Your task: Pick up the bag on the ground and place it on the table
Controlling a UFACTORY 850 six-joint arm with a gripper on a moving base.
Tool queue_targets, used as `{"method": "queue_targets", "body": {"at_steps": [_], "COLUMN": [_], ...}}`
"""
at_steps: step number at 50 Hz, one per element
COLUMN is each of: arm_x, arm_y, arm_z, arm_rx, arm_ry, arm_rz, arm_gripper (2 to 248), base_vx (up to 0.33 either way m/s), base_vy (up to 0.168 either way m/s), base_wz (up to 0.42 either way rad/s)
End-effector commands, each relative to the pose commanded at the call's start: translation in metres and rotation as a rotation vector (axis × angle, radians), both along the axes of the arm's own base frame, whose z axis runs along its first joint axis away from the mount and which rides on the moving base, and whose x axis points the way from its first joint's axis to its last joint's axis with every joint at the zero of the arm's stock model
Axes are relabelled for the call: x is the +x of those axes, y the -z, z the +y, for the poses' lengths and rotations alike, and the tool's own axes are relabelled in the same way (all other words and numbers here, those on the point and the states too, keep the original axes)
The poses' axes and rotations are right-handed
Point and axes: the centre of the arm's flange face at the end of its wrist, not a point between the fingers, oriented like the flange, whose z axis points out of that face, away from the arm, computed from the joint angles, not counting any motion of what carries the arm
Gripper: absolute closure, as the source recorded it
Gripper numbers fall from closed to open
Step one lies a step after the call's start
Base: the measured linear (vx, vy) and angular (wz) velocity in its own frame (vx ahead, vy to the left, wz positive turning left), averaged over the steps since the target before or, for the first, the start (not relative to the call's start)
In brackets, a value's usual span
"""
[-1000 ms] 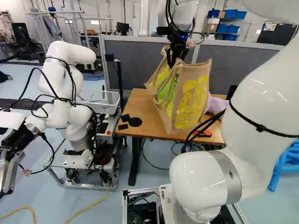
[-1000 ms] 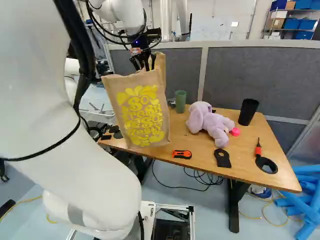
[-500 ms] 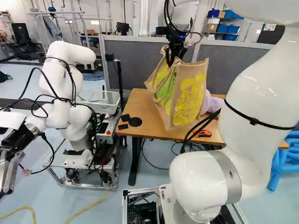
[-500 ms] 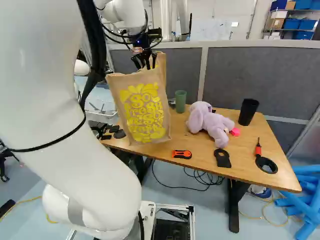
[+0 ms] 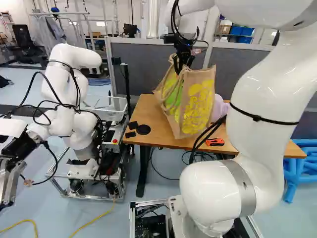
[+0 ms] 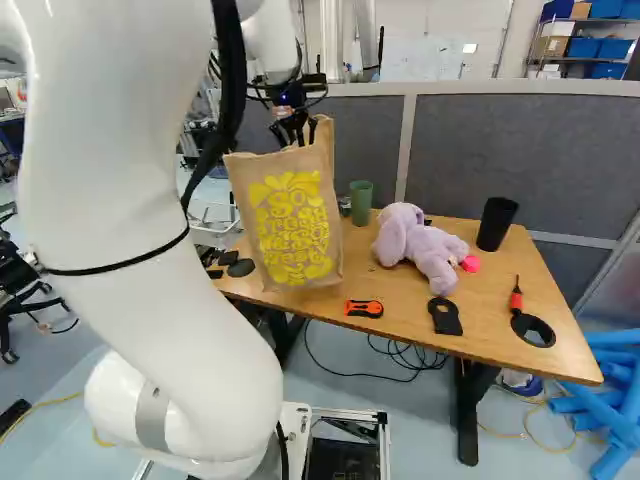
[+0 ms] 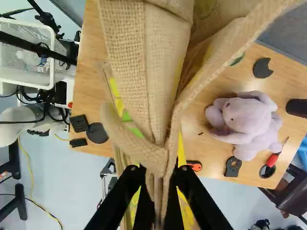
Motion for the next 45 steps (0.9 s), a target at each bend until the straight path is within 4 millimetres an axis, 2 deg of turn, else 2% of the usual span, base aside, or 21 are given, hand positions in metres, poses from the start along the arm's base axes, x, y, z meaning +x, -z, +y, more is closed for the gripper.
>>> {"method": "queue_targets", "body": {"at_steps": [25, 37, 45], "arm_x": [0.031, 0.040, 0.042], "arm_y": [0.037, 0.055, 0.059], "arm_z": [0.000, -0.001, -0.001], "arm_rx": [0.001, 0.002, 0.002], "arm_ry": [-0.004, -0.005, -0.005], "arm_rz": [0.004, 0.026, 0.033], "arm_gripper": [228, 228, 228], "base_vx": [0.000, 0.000, 0.000], "base_vy": [0.000, 0.000, 0.000], "base_wz": [0.000, 0.000, 0.000]}}
